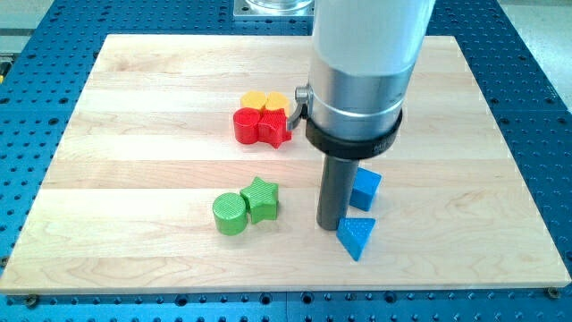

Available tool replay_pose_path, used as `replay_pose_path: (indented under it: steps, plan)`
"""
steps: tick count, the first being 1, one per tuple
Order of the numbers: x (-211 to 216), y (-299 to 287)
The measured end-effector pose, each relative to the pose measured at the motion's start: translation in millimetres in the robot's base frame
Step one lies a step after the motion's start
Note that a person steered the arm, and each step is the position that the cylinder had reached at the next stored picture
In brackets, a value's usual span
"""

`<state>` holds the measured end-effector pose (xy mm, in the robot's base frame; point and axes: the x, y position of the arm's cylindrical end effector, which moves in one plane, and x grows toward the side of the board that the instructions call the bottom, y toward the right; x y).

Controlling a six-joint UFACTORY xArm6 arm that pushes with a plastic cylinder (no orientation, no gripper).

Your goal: Push the blue triangle diagonal to the blue cube

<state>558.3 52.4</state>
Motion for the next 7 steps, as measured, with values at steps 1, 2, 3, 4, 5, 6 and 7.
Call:
replay_pose_path:
  steps: [1,2,3,4,5,6,7]
  plan:
    - [9,4]
    - [17,-42]
    - [28,19]
    - [24,73]
    - [33,54]
    - [50,82]
    - [52,133]
